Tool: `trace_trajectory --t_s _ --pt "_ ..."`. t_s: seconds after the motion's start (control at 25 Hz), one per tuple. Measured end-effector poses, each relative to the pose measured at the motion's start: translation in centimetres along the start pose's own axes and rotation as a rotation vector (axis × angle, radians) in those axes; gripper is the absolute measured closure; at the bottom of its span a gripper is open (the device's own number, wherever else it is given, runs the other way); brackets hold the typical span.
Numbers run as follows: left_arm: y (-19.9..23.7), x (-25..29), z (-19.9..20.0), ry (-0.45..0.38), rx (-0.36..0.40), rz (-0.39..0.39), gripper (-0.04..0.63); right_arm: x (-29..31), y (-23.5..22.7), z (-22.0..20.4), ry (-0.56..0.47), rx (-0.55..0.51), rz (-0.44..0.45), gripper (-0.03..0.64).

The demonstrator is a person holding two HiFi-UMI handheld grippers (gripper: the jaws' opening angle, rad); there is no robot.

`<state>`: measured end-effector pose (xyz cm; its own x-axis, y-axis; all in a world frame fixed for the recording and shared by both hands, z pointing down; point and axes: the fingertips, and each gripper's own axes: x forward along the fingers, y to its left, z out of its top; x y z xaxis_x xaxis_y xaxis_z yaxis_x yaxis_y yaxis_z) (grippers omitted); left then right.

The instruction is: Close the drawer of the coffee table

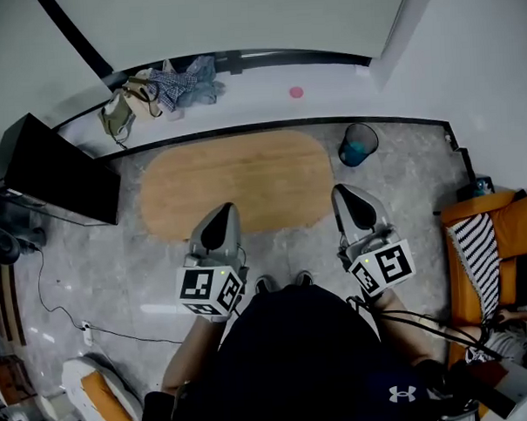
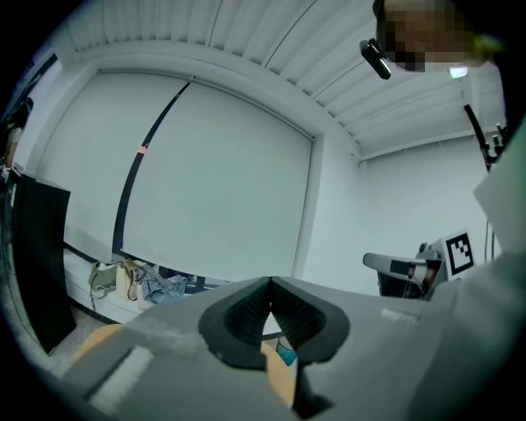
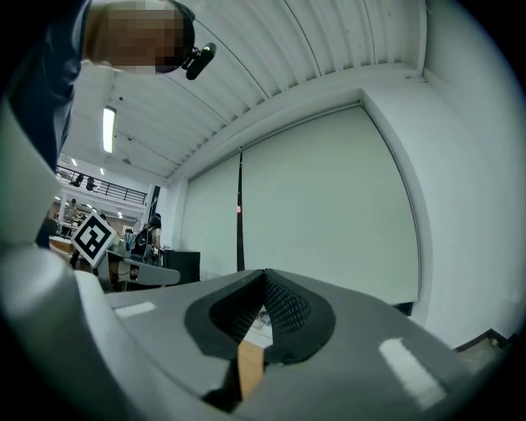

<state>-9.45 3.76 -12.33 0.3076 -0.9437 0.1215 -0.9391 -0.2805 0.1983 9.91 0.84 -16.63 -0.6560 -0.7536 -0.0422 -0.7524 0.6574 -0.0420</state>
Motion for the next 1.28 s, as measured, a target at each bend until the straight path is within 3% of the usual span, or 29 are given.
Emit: trace_trajectory --t_s 1.28 --pt "2.0 0.3 -1.3 0.042 -0.033 -0.001 0.594 1.8 1.6 -1.0 0.024 -0.007 0.006 0.617"
